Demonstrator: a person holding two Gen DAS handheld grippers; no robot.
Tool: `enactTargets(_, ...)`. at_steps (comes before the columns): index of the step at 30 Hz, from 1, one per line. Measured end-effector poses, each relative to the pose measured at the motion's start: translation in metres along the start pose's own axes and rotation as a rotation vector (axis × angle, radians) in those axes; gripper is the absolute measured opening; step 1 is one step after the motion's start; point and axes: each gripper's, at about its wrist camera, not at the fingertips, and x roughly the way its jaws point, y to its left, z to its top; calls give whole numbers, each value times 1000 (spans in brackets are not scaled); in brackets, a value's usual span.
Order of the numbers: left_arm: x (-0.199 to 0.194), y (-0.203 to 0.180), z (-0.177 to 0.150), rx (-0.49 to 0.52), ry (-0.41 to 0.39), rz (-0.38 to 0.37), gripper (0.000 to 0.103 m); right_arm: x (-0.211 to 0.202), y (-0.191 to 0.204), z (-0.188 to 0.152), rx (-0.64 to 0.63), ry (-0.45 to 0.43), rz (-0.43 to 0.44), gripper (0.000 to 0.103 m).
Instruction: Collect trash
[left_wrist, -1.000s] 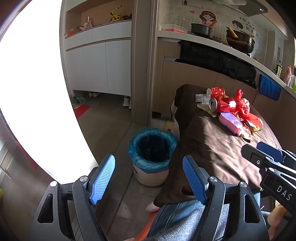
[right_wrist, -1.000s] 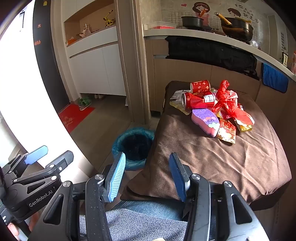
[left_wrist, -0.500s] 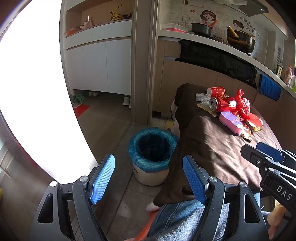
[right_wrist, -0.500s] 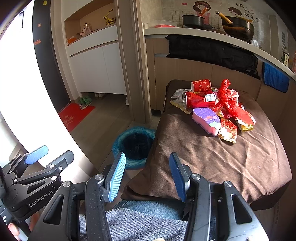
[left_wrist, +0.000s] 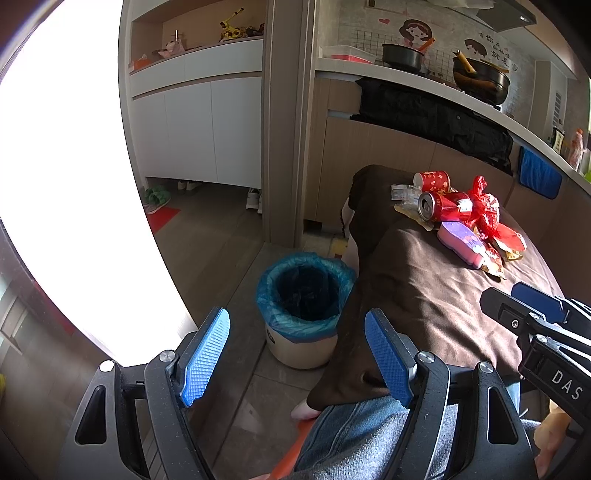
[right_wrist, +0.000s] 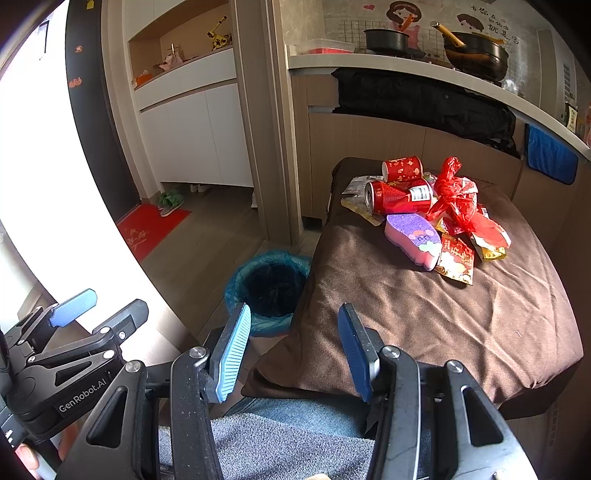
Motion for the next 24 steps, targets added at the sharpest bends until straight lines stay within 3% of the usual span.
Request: enactTargets(24, 3, -3, -4, -1, 5, 0, 76, 3, -2, -1, -2, 8, 3, 46)
